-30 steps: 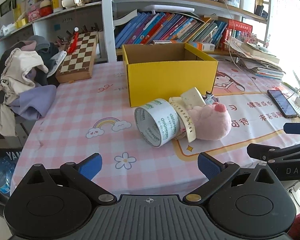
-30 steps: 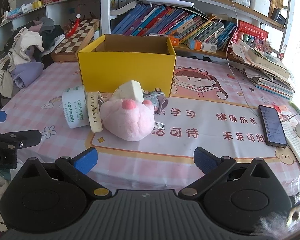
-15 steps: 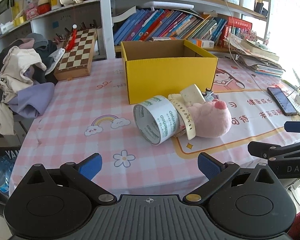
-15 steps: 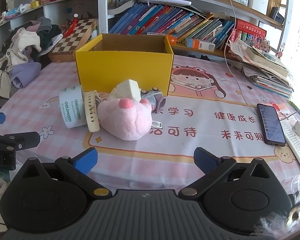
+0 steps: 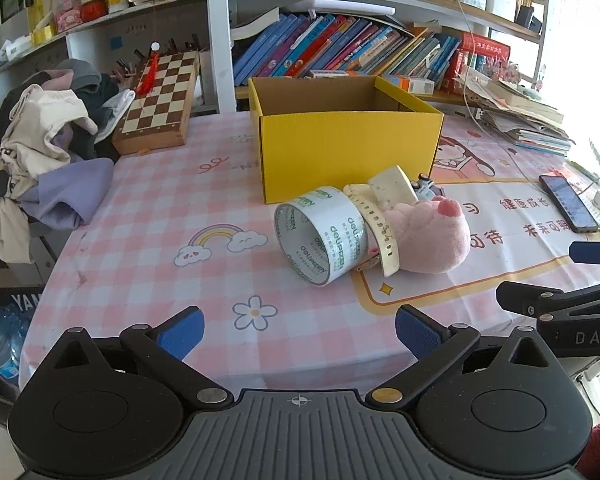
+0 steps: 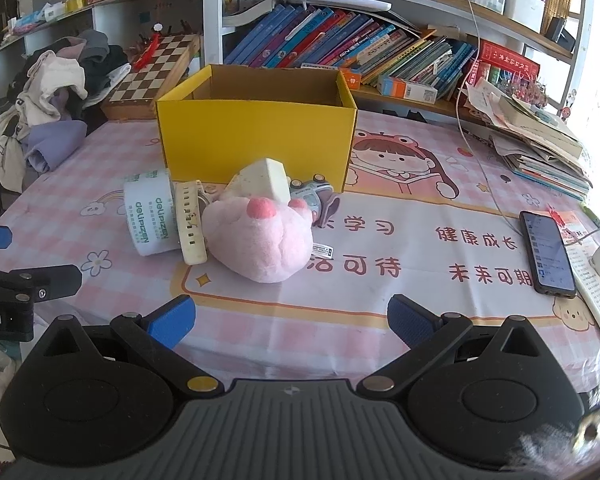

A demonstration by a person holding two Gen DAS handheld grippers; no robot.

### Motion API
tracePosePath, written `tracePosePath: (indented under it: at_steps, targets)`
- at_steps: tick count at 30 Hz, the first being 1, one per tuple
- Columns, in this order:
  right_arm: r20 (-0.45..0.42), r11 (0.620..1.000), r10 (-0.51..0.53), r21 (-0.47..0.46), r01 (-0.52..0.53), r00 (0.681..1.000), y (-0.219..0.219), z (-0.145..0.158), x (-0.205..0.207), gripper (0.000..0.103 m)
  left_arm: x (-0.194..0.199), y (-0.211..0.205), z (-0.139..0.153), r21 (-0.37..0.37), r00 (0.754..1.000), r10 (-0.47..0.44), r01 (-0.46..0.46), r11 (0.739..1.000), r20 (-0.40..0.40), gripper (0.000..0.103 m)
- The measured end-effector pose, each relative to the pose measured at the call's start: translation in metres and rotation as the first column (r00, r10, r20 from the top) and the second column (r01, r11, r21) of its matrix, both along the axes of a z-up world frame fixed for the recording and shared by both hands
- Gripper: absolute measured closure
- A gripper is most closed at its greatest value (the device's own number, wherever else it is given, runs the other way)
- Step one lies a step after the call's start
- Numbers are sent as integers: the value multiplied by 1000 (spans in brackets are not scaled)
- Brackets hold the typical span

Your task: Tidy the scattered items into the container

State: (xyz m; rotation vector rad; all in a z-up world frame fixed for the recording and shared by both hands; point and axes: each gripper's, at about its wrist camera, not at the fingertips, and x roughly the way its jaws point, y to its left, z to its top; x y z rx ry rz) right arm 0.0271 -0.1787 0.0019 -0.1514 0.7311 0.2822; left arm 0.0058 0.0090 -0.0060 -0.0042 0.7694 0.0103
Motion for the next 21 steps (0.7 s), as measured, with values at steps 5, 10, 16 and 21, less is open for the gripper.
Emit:
tracePosePath:
  at_steps: [5,10,16,21]
  targets:
    - [1,1000,1,-3,-1,1000,1,2,0,0,0,0,0,0,1000,-3,3,1000,-5,0]
    - [0,1000,-3,-2,3,1000,1,2,-1,0,1,2,-1,-2,1000,-1,1,1000,-12,0]
    - [-3,1000,-3,-2,3,1000,0,2,-1,0,1,1,-2,-4,1000,-7,7,1000,-20,0]
    - [-2,1000,2,-5,-2,1000,1,2,-2,0,0,0,-1,1,1000,-17,17,1000,-22,0]
